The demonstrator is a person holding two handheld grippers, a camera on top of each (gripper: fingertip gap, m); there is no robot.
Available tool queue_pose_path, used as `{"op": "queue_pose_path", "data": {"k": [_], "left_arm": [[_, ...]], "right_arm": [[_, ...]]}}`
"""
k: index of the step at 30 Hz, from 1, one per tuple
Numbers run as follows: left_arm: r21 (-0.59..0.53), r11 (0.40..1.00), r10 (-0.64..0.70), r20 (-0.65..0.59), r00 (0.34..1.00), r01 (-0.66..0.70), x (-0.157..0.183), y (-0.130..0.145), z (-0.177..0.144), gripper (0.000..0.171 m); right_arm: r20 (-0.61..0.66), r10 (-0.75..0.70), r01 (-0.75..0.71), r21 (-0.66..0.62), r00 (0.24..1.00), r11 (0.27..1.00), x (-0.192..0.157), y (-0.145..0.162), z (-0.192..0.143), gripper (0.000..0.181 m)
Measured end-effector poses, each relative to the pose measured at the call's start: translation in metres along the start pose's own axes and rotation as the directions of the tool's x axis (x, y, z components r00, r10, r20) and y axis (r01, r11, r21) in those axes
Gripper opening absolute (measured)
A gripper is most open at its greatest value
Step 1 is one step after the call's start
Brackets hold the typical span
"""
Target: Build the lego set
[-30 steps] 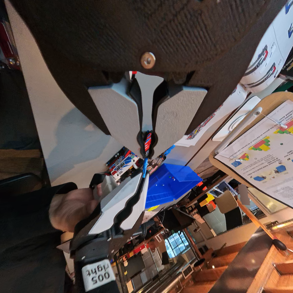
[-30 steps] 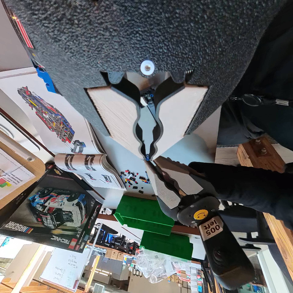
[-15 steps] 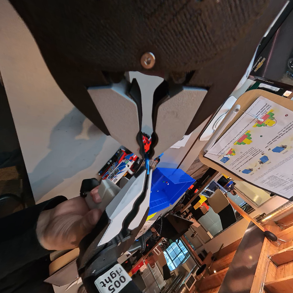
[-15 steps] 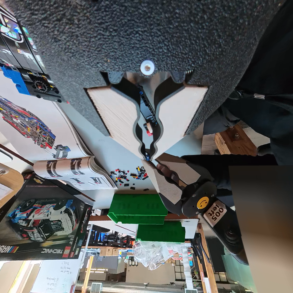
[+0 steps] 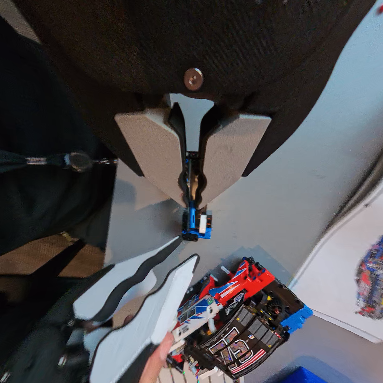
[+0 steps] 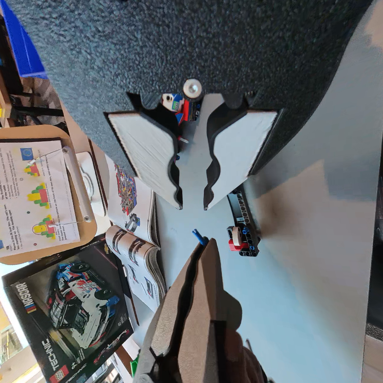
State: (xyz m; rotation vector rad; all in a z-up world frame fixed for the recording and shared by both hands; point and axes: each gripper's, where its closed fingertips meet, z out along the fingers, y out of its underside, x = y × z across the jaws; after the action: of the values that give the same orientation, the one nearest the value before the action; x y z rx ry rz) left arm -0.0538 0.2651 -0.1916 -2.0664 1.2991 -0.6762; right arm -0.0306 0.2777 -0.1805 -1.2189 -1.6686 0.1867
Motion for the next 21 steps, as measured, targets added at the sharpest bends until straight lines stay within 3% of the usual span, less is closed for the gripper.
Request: {"op": "queue_pose_path", "data": {"k": [6,16,21], "left_arm": [[-0.014,0.984,-0.177,-0.137,0.975,0.177,0.006,0.007,-0.002,0.002],[-0.095,0.983,-0.172,-0.17,0.97,0.157,0.016,0.014,0.007,0.002],[-0.095,0.983,-0.175,-0.193,0.965,0.159,0.022,0.012,0.008,0.002]], "right_arm": [[-0.087,-0.157,0.155,-0.032,0.984,0.987,0.003,-0.004,0.001,0.024],[-0.062,-0.43,0.426,-0.068,0.901,0.902,-0.022,-0.014,0.011,0.023],[-0.069,-0.505,0.5,-0.081,0.86,0.862,-0.028,-0.017,0.016,0.012]]}}
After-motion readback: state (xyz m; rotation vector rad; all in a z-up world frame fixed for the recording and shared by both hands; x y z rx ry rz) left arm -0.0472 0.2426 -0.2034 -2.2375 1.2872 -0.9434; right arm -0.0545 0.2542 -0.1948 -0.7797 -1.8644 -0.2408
